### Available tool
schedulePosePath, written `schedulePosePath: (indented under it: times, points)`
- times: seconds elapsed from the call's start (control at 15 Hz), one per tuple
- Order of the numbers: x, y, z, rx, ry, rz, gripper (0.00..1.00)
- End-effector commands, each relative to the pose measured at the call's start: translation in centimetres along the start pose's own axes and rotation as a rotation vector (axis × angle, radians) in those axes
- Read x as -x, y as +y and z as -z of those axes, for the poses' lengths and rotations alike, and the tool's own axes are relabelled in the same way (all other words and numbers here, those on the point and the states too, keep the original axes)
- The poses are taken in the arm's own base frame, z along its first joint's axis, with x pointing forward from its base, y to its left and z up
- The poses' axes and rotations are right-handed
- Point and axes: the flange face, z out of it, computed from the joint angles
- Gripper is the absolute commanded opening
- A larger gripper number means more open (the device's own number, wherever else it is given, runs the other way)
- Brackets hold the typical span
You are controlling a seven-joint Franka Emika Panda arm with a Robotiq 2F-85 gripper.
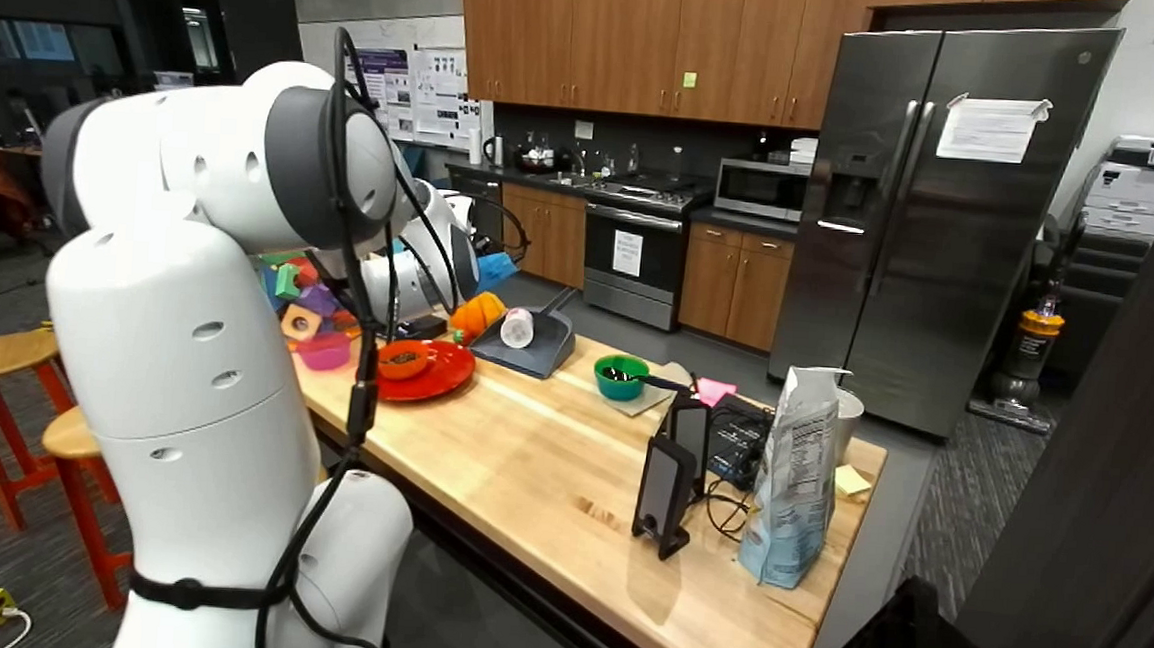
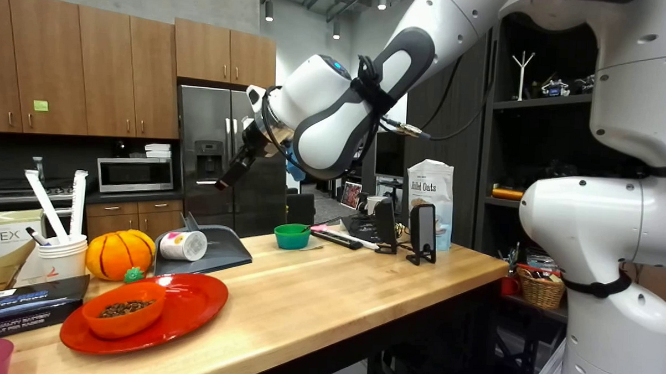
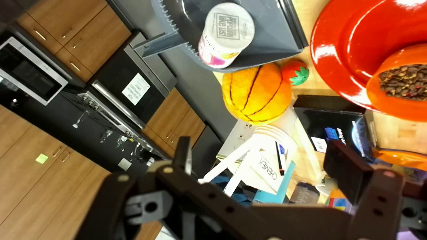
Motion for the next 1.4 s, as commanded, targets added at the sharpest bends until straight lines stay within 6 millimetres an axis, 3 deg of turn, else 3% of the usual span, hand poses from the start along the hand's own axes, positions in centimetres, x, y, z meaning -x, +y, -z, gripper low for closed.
schedulePosePath:
  times: [0.0, 0.2, 0.33, 0.87, 0.93, 1.33]
  points:
    - [1.0, -2.4, 0.1, -0.119, -0.043, 0.008, 1.0]
    - [0.7, -3.0, 1.6, -0.171, -0.013, -0.003, 1.0]
    - [1.5, -3.3, 1.5, -0.198, -0.007, -0.035, 1.0]
    - [2.3, 1.3, 3.5, -0.174, 0.102, -0.143, 1.0]
    - [2.0, 0.7, 2.6, -0.15, 0.056, -0.128, 1.0]
    - [2.1, 1.2, 3.1, -0.161, 0.08, -0.148, 1.0]
